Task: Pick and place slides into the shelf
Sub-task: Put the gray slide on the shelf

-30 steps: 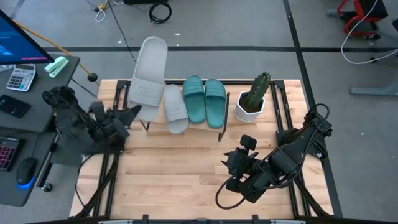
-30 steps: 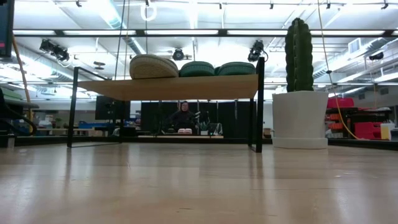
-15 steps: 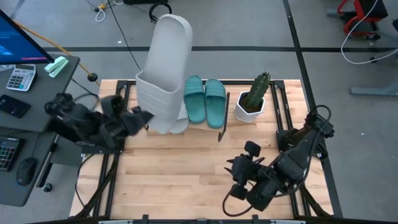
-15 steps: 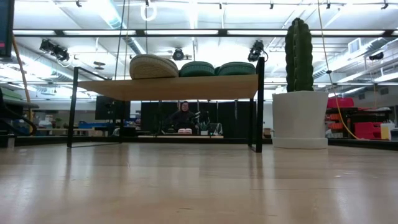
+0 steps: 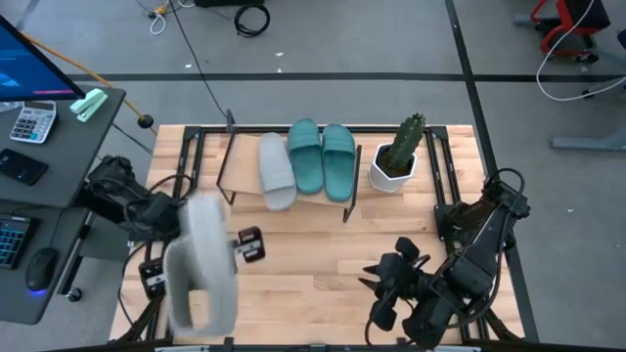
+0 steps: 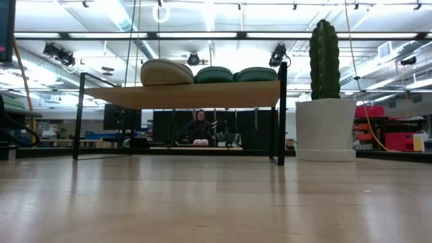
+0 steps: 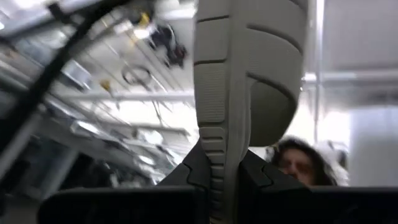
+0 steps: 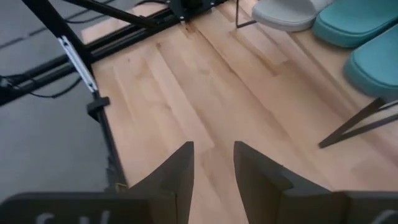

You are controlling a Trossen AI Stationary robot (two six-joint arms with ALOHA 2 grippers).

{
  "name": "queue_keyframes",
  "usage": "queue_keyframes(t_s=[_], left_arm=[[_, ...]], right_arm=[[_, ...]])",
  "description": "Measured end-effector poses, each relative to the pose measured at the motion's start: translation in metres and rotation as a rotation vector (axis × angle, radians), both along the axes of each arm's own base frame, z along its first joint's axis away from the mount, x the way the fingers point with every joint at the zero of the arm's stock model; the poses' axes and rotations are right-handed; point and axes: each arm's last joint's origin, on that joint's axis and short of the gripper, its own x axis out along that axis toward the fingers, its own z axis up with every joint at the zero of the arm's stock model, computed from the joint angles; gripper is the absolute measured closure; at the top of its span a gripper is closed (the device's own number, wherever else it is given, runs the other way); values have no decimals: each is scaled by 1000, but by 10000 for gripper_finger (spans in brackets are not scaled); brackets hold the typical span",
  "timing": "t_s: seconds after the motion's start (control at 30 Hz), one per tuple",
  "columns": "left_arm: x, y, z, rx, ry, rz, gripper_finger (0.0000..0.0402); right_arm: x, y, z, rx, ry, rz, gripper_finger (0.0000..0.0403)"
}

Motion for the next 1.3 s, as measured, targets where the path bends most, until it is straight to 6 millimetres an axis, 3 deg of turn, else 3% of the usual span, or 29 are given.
queue_keyframes(t_s=[0.17, 0.3, 0.4, 0.57, 0.73, 1.03, 1.3], left_arm=[[6, -10, -12, 171, 91, -137, 366], [14, -17, -29, 303, 266, -208, 366], [17, -17, -39, 371, 385, -206, 366], [12, -16, -43, 448, 442, -171, 366], [0, -26, -42, 497, 406, -172, 366], [-13, -41, -37, 542, 255, -4, 366], [-13, -37, -36, 670, 15, -184, 366]], right_arm=[[2, 3, 2, 43, -34, -8, 288], [3, 4, 3, 60, -49, -9, 289], [4, 4, 3, 68, -54, -13, 289], [4, 4, 3, 70, -55, -15, 289], [4, 4, 3, 69, -54, -15, 289], [5, 1, 2, 58, -44, -22, 290], [10, -4, 2, 83, -36, -45, 289]])
